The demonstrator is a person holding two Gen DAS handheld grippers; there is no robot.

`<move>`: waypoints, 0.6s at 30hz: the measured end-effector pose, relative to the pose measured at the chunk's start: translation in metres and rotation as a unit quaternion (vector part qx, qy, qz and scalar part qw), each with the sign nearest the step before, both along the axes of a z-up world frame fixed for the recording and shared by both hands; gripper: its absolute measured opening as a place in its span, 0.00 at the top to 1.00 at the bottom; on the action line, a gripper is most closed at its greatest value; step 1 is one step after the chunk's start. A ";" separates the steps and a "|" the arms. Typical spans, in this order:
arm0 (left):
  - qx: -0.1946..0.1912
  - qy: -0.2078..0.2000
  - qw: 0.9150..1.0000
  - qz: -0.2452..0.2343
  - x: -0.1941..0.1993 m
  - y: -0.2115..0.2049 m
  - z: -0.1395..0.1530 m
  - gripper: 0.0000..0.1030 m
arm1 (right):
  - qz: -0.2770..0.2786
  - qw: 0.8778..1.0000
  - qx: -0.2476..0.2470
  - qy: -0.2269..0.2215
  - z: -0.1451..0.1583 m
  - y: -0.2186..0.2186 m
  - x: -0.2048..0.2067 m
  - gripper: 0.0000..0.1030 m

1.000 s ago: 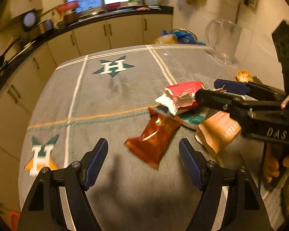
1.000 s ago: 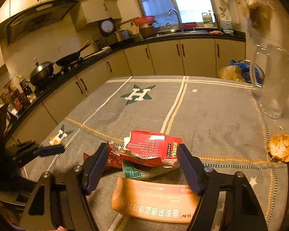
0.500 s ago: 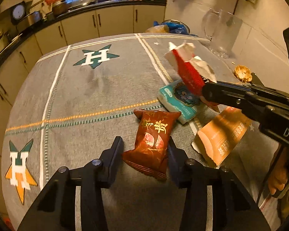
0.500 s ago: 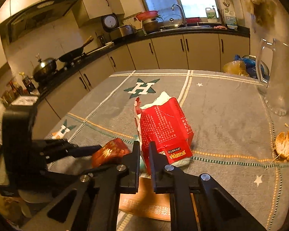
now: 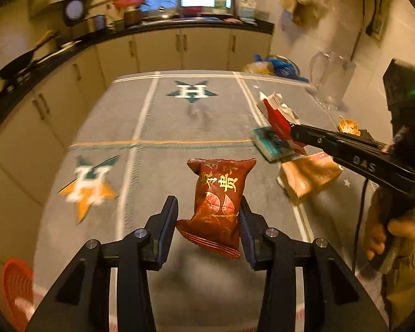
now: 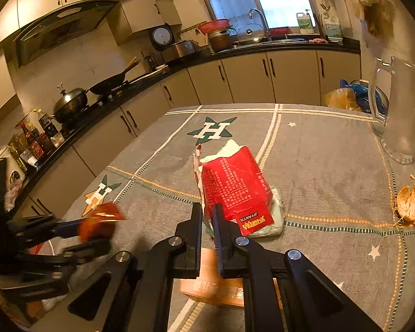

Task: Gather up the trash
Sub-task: 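Grasp the brown snack bag with the left tool while the right tool grasps the red paper packet, then carry the snack bag and red packet to the wastebasket and open both tools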

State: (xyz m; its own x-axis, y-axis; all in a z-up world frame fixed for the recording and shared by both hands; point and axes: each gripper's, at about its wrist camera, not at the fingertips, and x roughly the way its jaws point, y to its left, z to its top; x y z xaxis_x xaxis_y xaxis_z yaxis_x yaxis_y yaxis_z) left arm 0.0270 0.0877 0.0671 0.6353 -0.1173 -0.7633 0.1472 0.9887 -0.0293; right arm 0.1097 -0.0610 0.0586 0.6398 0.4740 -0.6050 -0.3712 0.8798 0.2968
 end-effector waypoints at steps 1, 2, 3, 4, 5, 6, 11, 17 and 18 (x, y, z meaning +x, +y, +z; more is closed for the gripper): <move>0.000 -0.003 1.000 0.011 -0.009 0.006 0.004 0.60 | 0.004 1.000 -0.001 -0.002 0.001 0.003 -0.002 0.91; -0.002 -0.006 1.000 0.021 -0.018 0.012 0.008 0.60 | 0.006 1.000 -0.002 -0.003 0.002 0.004 -0.004 0.91; -0.008 -0.010 0.999 0.033 -0.029 0.021 0.013 0.60 | 0.010 1.000 -0.004 -0.005 0.003 0.008 -0.007 0.91; -0.016 -0.013 0.999 0.047 -0.041 0.031 0.017 0.60 | 0.013 1.000 -0.005 -0.007 0.004 0.010 -0.009 0.91; -0.023 -0.015 0.998 0.057 -0.050 0.039 0.021 0.60 | 0.018 1.000 -0.006 -0.009 0.005 0.014 -0.012 0.91; -0.033 -0.019 0.997 0.072 -0.063 0.050 0.025 0.60 | 0.022 1.000 -0.007 -0.010 0.006 0.016 -0.014 0.91; -0.050 -0.041 0.988 0.140 -0.116 0.097 0.040 0.60 | 0.037 0.999 -0.021 -0.009 0.009 0.037 -0.026 0.93; -0.070 -0.056 0.973 0.212 -0.171 0.153 0.041 0.60 | 0.067 0.997 -0.034 -0.015 0.020 0.066 -0.061 0.96; -0.072 -0.055 0.971 0.220 -0.176 0.160 0.040 0.60 | 0.073 0.997 -0.036 -0.018 0.022 0.069 -0.069 0.97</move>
State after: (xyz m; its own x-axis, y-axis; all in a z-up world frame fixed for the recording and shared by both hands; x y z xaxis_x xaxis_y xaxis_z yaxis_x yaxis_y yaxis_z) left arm -0.1491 0.2475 0.1067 0.7253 0.0834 -0.6833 -0.2782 0.9435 -0.1802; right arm 0.0411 0.0082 0.0808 0.5895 0.5194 -0.6187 -0.5053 0.8346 0.2192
